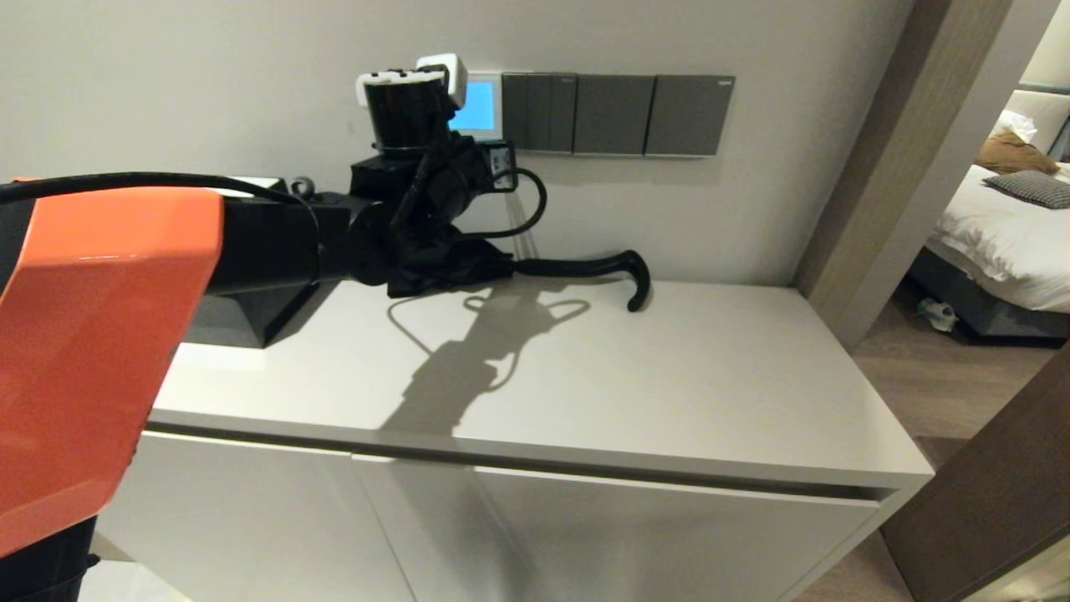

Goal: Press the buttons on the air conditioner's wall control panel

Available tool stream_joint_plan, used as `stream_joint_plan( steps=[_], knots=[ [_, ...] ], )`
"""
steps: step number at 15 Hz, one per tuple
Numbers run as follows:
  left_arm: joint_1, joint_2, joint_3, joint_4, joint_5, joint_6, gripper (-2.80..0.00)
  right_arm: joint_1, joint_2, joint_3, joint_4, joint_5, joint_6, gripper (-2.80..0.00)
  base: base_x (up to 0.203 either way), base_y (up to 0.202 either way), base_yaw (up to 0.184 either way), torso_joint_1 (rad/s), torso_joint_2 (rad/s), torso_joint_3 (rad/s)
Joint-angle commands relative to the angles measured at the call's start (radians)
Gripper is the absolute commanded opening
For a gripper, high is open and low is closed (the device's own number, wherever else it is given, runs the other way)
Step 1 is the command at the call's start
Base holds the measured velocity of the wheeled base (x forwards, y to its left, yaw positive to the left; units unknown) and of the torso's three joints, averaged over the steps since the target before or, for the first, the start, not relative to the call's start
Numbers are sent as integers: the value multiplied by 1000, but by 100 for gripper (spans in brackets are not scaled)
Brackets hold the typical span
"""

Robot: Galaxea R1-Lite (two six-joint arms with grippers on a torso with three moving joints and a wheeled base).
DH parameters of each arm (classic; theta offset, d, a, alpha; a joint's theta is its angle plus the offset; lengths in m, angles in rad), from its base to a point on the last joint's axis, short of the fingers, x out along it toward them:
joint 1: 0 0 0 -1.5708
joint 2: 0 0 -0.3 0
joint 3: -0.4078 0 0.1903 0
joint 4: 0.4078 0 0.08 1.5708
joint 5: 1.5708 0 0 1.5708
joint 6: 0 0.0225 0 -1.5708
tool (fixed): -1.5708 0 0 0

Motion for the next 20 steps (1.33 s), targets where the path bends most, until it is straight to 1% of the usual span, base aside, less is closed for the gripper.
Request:
stream_joint_plan(
  steps=[1,6,8,9,11,13,15,16,20],
  knots=[
    [-11,-81,47,-4,0,0,-280,0,0,3,0,0,0,-280,0,0,0,0,0,0],
    [-46,-245,183,-9,-10,2,-280,0,0,3,0,0,0,-280,0,0,0,0,0,0],
    [-50,-326,252,-5,-44,7,-280,0,0,3,0,0,0,-280,0,0,0,0,0,0],
    [-51,-372,288,1,-71,8,-280,0,0,3,0,0,0,-280,0,0,0,0,0,0],
    [-51,-471,357,39,-120,19,-280,0,0,3,0,0,0,-280,0,0,0,0,0,0],
    [-51,-579,445,94,-141,46,-280,0,0,3,0,0,0,-280,0,0,0,0,0,0],
    [-44,-681,568,121,-152,58,-280,0,0,3,0,0,0,-280,0,0,0,0,0,0],
    [-28,-726,618,126,-161,61,-280,0,0,3,0,0,0,-280,0,0,0,0,0,0],
    [94,-975,809,156,-182,80,-280,0,0,3,0,0,0,-280,0,0,0,0,0,0]
  ],
)
